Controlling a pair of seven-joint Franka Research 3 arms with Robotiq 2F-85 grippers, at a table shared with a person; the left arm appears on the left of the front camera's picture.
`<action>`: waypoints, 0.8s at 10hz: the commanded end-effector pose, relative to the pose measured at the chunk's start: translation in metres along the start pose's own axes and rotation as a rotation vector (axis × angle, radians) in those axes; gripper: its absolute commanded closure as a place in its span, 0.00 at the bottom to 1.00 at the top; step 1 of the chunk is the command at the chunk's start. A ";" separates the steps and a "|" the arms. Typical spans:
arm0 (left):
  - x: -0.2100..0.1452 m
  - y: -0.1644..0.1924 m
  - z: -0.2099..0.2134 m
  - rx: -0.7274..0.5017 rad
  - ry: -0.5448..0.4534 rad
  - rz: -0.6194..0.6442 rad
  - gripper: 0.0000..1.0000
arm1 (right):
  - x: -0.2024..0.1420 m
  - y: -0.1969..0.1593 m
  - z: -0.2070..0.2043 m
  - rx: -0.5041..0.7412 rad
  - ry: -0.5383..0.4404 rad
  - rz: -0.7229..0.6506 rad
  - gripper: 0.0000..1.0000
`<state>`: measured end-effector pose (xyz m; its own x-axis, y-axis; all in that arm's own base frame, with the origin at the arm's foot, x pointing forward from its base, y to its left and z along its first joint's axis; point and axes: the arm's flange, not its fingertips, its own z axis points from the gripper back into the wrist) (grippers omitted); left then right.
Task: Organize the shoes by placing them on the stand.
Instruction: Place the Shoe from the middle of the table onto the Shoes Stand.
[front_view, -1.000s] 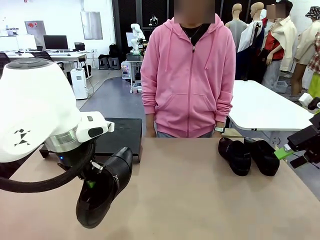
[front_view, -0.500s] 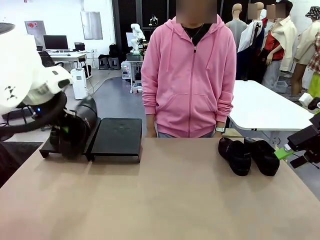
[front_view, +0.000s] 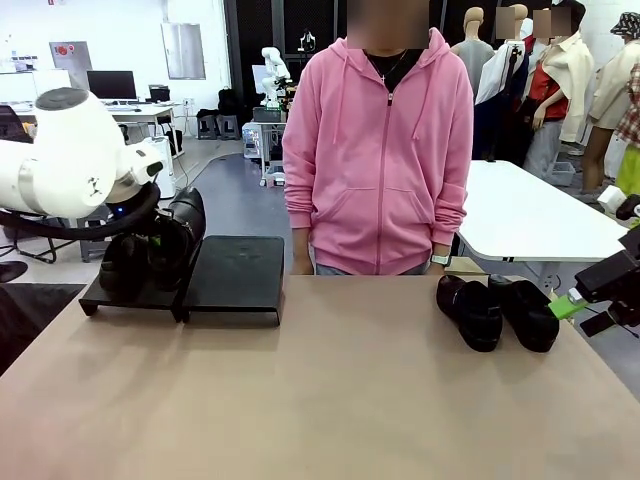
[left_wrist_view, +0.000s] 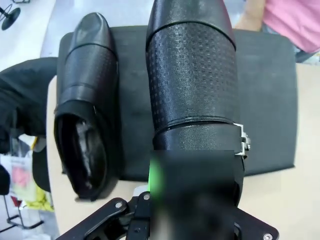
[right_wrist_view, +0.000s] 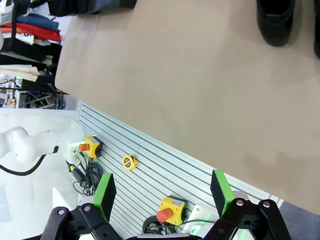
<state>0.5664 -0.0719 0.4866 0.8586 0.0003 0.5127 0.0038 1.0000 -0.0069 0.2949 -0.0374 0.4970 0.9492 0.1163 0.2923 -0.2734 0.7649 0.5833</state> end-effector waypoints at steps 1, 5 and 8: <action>0.020 0.004 -0.004 0.083 0.018 0.025 1.00 | 0.002 -0.001 0.001 0.028 -0.015 0.023 0.00; 0.030 0.013 -0.031 0.108 0.081 0.019 1.00 | 0.002 -0.001 0.001 0.028 -0.015 0.023 0.00; 0.028 0.010 -0.035 0.117 0.085 0.017 0.51 | 0.002 -0.001 0.001 0.028 -0.015 0.023 0.00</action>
<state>0.6051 -0.0624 0.4624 0.9053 0.0053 0.4247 -0.0402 0.9965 0.0733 0.2949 -0.0374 0.4970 0.9492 0.1165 0.2922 -0.2734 0.7648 0.5833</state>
